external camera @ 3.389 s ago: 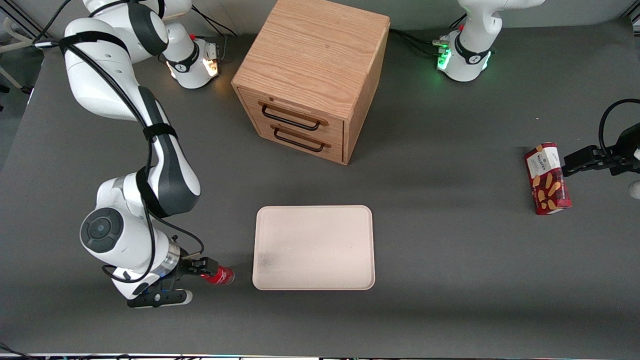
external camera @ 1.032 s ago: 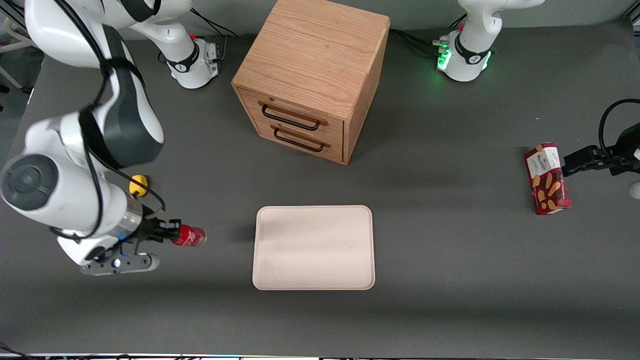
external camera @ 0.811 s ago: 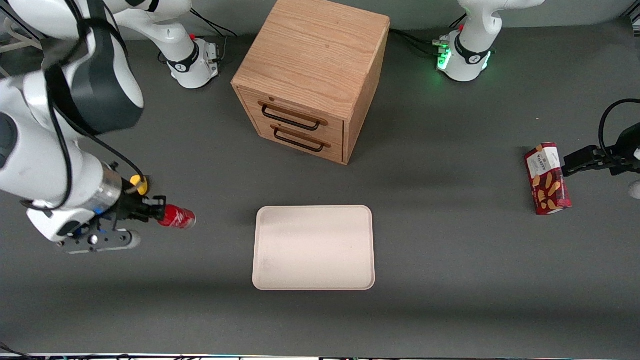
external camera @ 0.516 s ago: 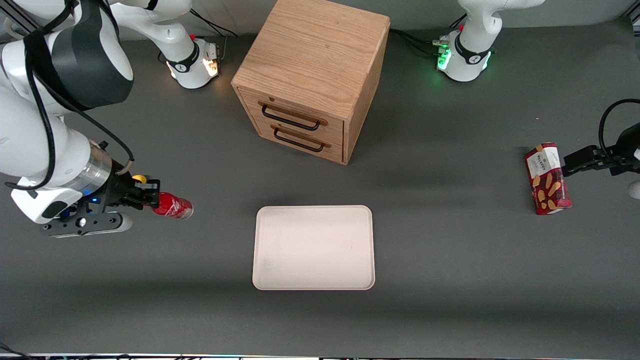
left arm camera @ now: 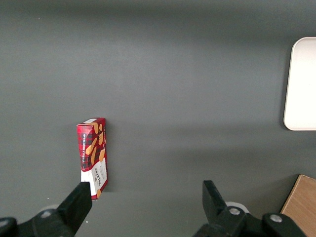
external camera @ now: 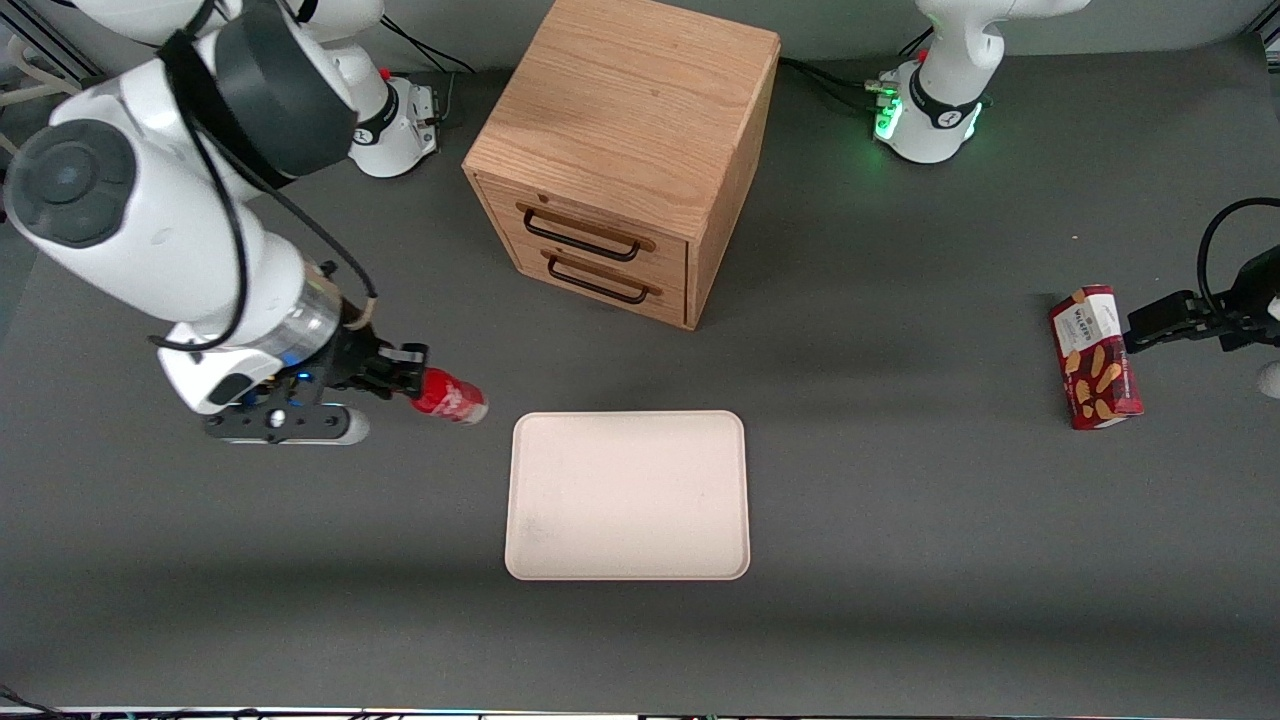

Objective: Place coke bottle on tray
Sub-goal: 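Carry the bottle over the white tray and lower it onto it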

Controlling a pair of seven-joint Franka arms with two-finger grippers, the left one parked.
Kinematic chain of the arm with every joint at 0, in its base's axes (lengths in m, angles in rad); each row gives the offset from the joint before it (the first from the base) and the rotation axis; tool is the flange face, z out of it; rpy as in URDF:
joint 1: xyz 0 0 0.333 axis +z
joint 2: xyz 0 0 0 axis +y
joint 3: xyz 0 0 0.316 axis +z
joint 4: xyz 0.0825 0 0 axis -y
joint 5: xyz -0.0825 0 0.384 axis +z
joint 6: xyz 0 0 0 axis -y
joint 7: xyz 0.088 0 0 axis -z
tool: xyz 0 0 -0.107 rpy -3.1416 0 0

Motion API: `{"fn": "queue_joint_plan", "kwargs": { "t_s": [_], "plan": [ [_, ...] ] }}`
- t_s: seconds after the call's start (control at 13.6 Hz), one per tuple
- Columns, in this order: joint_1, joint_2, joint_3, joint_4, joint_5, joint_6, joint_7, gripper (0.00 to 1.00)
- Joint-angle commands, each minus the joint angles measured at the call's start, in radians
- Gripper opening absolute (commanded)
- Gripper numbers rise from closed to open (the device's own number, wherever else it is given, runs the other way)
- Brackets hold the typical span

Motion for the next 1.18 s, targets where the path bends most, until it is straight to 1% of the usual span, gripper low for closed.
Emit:
{"fn": "queue_joint_plan", "kwargs": {
  "t_s": [0.0, 0.15, 0.22, 0.37, 0.44, 0.74, 0.88, 0.96, 1.11],
  "plan": [
    [0.008, 0.060, 0.035, 0.060, 0.006, 0.041, 0.092, 0.00],
    [0.008, 0.086, 0.034, 0.059, -0.003, 0.060, 0.092, 0.00],
    [0.016, 0.107, 0.034, 0.057, -0.027, 0.060, 0.090, 0.00],
    [0.052, 0.158, 0.036, 0.059, -0.139, 0.089, 0.095, 0.00],
    [0.065, 0.182, 0.034, 0.059, -0.150, 0.112, 0.102, 0.00],
    [0.066, 0.248, 0.029, 0.056, -0.153, 0.199, 0.125, 0.00],
    [0.069, 0.282, 0.019, 0.056, -0.156, 0.231, 0.122, 0.00],
    [0.069, 0.294, -0.001, 0.056, -0.158, 0.254, 0.113, 0.00],
    [0.069, 0.319, -0.020, 0.056, -0.191, 0.293, 0.099, 0.00]
  ]
}}
